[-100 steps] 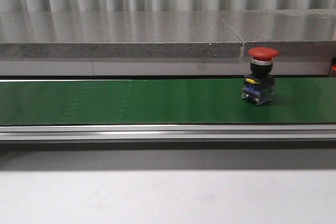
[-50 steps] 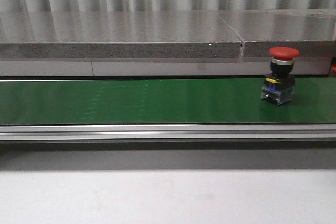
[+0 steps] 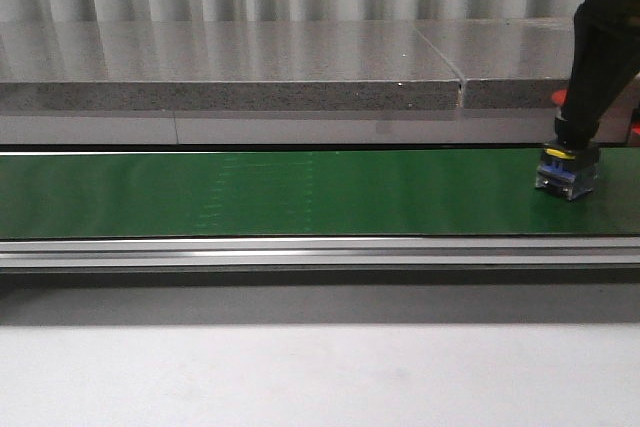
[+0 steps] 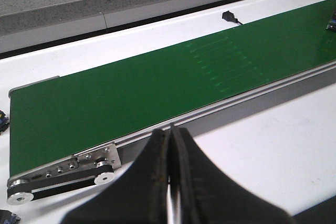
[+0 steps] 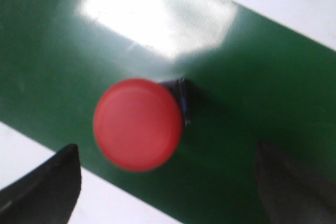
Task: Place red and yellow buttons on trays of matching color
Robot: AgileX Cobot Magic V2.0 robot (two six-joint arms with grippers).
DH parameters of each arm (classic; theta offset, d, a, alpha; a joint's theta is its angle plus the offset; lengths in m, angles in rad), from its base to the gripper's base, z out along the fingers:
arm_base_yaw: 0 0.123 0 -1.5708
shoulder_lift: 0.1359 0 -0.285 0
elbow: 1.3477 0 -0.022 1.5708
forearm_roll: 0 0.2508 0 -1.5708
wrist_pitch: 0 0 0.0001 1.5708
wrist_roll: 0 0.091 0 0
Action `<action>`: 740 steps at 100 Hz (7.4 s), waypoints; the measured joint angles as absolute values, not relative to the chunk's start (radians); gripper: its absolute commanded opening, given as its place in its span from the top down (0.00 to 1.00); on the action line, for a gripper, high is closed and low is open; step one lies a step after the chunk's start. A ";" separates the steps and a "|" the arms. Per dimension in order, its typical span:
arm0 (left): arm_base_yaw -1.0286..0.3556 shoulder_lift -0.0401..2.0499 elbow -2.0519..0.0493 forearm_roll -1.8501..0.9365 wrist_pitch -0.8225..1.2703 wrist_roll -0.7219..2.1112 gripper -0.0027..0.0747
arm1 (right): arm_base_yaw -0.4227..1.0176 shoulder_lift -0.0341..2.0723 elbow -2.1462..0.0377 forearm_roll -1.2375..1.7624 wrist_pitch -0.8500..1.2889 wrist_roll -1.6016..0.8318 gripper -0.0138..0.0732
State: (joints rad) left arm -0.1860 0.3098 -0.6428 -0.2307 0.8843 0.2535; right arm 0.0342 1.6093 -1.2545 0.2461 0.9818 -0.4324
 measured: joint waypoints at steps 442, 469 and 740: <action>-0.186 0.310 -0.643 -0.231 0.884 0.253 0.99 | -0.077 1.503 -1.355 0.232 0.817 -0.280 0.90; -0.186 0.310 -0.643 -0.231 0.884 0.253 0.99 | -0.066 1.261 -1.111 0.230 0.702 -0.216 0.90; 0.278 1.425 -1.198 -0.040 1.018 -0.065 0.19 | -0.066 0.263 -0.536 0.220 0.737 -0.260 0.90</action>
State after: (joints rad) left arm 0.2784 1.4252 -1.1982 -0.0400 1.0183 -0.0649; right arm -0.0658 0.2631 -0.5364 0.2196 0.7370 -0.2597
